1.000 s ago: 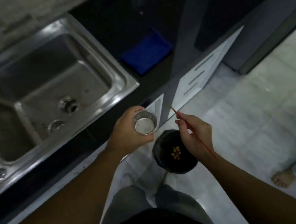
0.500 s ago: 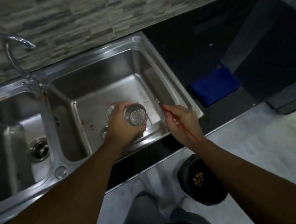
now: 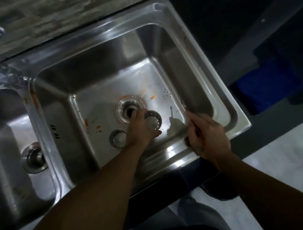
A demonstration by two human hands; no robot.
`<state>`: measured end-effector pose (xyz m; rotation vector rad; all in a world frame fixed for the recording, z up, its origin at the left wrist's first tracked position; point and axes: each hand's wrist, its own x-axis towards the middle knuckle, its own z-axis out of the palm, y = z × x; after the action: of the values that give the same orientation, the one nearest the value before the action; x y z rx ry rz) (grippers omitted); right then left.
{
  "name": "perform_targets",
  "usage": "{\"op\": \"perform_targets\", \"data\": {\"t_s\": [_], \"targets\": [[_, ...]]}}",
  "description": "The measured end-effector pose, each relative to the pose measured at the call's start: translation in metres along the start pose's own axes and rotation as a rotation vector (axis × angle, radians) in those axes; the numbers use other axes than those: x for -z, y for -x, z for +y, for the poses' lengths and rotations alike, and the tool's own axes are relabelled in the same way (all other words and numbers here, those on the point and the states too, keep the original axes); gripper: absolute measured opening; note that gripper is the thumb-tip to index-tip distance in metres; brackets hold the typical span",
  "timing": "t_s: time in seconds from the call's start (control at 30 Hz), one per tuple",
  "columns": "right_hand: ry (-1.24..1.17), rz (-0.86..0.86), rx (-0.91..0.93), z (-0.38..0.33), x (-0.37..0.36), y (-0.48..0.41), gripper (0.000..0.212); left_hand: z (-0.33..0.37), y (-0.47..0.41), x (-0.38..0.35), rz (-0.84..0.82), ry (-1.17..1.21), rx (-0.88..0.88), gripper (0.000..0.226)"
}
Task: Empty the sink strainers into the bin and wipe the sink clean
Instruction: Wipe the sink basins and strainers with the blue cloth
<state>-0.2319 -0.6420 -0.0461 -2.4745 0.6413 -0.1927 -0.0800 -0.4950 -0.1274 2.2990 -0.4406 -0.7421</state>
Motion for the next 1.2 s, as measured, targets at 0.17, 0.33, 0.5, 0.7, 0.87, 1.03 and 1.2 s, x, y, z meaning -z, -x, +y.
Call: {"op": "perform_targets", "data": {"t_s": [0.17, 0.33, 0.5, 0.7, 0.87, 1.03, 1.2], "targets": [[0.03, -0.035, 0.012, 0.002, -0.002, -0.004, 0.041, -0.015, -0.025, -0.022, -0.022, -0.012, 0.042, 0.09], [0.048, -0.063, 0.038, 0.008, -0.005, -0.004, 0.047, -0.027, -0.035, -0.036, -0.053, -0.041, 0.081, 0.096], [0.043, -0.069, 0.047, 0.011, -0.007, -0.004, 0.047, -0.027, -0.034, -0.04, -0.08, -0.014, 0.119, 0.106], [0.017, -0.075, 0.071, 0.013, -0.008, -0.004, 0.045, -0.018, -0.017, -0.02, -0.063, 0.016, 0.145, 0.094], [-0.026, -0.026, 0.085, 0.013, -0.004, -0.004, 0.039, 0.001, 0.017, -0.003, -0.004, -0.049, 0.121, 0.064], [-0.221, 0.003, 0.095, 0.015, 0.014, -0.009, 0.032, 0.033, 0.059, -0.002, 0.021, -0.096, 0.056, 0.045], [-0.371, -0.027, 0.071, 0.036, 0.049, -0.033, 0.027, 0.068, 0.067, -0.02, -0.003, -0.136, -0.033, 0.039]]}}
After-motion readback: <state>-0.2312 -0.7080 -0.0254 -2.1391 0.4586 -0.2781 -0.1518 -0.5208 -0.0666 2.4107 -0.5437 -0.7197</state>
